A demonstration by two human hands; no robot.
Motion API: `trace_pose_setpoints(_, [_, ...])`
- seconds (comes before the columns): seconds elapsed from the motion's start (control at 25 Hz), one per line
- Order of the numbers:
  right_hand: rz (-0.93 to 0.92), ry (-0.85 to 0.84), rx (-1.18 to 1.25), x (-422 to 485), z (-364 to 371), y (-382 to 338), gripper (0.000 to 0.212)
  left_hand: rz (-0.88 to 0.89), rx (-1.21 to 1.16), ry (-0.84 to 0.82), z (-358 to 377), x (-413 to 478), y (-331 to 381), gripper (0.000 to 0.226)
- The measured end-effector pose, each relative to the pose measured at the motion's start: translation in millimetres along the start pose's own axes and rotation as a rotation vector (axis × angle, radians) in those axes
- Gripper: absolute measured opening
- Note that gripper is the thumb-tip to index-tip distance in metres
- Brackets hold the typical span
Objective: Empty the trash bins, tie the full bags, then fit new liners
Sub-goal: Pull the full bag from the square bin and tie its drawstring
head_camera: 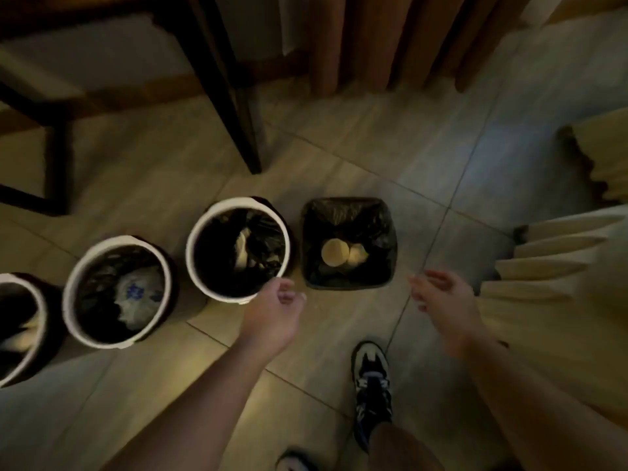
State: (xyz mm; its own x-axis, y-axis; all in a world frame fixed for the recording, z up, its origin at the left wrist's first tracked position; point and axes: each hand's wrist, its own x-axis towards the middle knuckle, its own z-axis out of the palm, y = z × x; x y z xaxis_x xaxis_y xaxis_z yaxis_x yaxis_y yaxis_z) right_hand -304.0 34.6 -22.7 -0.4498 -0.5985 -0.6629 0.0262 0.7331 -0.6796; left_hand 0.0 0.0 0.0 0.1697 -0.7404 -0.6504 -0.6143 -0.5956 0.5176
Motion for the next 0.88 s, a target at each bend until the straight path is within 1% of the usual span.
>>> trace_pose_setpoints(0.04, [-0.041, 0.017, 0.024, 30.5, 9.0, 5.8, 0.033, 0.019, -0.017, 0.001, 16.0, 20.8, -4.3, 0.026])
trace_pose_setpoints(0.12, [-0.094, 0.096, 0.06, 96.7, 23.8, 20.8, 0.032, -0.02, -0.011, 0.018, 51.0, 66.8, -22.2, 0.035])
trace_pose_setpoints(0.16, [-0.101, 0.166, 0.094, 124.3, 29.8, 17.6, 0.031, -0.055, -0.021, 0.032, 61.0, 79.6, -23.2, 0.04])
trace_pose_setpoints(0.24, [-0.12, 0.301, 0.213, 171.8, 36.1, 22.4, 0.03, -0.001, -0.028, 0.069, 80.7, 102.7, -34.0, 0.048])
trace_pose_setpoints(0.28, [-0.131, 0.349, 0.231, 192.3, 40.3, 26.0, 0.031, 0.064, -0.011, 0.088, 89.0, 115.8, -37.5, 0.051])
trace_pose_setpoints(0.36, [-0.169, 0.303, 0.168, 218.4, 56.3, 33.1, 0.04, 0.185, -0.004, 0.112, 98.5, 140.5, -34.5, 0.056])
trace_pose_setpoints(0.44, [-0.151, 0.157, 0.079, 231.1, 77.6, 43.3, 0.048, 0.248, -0.057, 0.128, 106.0, 160.7, -29.6, 0.058])
trace_pose_setpoints(0.52, [-0.113, 0.006, 0.066, 235.7, 94.6, 58.8, 0.047, 0.314, -0.103, 0.169, 115.1, 169.7, -27.6, 0.056])
trace_pose_setpoints(0.56, [-0.089, -0.033, 0.102, 237.3, 98.6, 64.3, 0.044, 0.334, -0.137, 0.173, 120.1, 173.4, -28.6, 0.056])
trace_pose_setpoints(0.68, [-0.06, -0.037, 0.237, 246.0, 100.6, 68.1, 0.032, 0.305, -0.286, 0.155, 130.8, 182.4, -36.3, 0.062])
trace_pose_setpoints(0.8, [0.021, -0.125, 0.342, 239.9, 92.6, 60.8, 0.028, 0.242, -0.34, 0.116, 136.4, 184.6, -46.1, 0.057])
trace_pose_setpoints(0.88, [0.053, -0.165, 0.348, 232.0, 88.1, 55.5, 0.025, 0.2, -0.398, 0.113, 141.1, 180.2, -53.2, 0.054])
